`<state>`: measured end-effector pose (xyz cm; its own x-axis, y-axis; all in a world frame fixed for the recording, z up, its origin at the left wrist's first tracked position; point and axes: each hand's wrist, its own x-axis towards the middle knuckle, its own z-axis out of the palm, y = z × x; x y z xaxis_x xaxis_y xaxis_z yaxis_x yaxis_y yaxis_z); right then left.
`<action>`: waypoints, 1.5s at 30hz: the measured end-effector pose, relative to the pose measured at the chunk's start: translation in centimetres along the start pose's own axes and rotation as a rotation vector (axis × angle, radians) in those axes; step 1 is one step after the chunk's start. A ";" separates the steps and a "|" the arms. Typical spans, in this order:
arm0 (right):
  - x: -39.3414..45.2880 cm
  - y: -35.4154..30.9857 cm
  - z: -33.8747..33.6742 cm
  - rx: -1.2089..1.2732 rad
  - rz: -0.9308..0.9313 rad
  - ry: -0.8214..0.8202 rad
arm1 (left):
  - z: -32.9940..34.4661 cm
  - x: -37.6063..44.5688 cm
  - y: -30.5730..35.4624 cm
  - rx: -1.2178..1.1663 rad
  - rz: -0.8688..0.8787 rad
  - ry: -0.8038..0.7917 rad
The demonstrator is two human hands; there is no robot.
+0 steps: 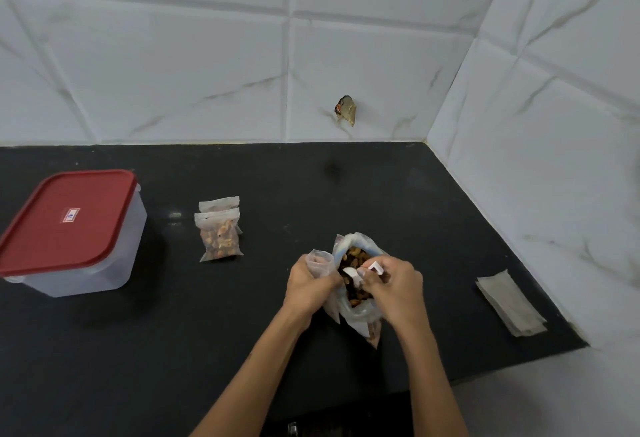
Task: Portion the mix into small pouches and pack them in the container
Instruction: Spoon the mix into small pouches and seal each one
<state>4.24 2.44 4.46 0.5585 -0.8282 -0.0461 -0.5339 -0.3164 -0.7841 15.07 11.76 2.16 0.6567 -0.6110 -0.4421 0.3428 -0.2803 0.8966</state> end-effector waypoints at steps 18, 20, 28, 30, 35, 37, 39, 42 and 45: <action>0.5 -0.4 0.4 -0.127 0.135 0.135 | -0.1 -0.1 -0.5 -0.105 -0.046 -0.035; 0.9 0.0 0.3 -0.075 0.262 0.149 | -0.1 0.0 -0.5 -0.121 -0.027 -0.042; 0.3 1.1 0.3 0.618 0.618 0.236 | 0.9 -0.2 0.3 -0.004 0.060 -0.128; 0.4 1.3 0.0 0.784 0.701 0.204 | 0.9 -0.3 0.5 0.000 0.045 -0.125; 0.4 1.4 -0.4 1.004 0.797 0.144 | 0.6 -0.2 0.5 -0.025 -0.023 -0.035; 0.5 1.5 -0.3 1.028 0.810 0.143 | 0.4 -0.3 0.5 -0.012 -0.030 -0.032; 0.5 1.5 -0.2 1.037 0.811 0.139 | 0.3 -0.3 0.4 0.012 -0.023 -0.036; 0.4 1.5 0.2 1.002 0.788 0.158 | 0.2 -0.4 0.3 0.057 -0.001 -0.054; 0.3 1.0 0.9 0.881 0.721 0.223 | 0.2 -0.6 0.2 0.132 0.050 -0.056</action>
<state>4.44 2.24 3.07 0.1332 -0.7762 -0.6163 -0.0062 0.6212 -0.7836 14.67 11.91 2.63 0.6310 -0.6661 -0.3977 0.2164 -0.3412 0.9147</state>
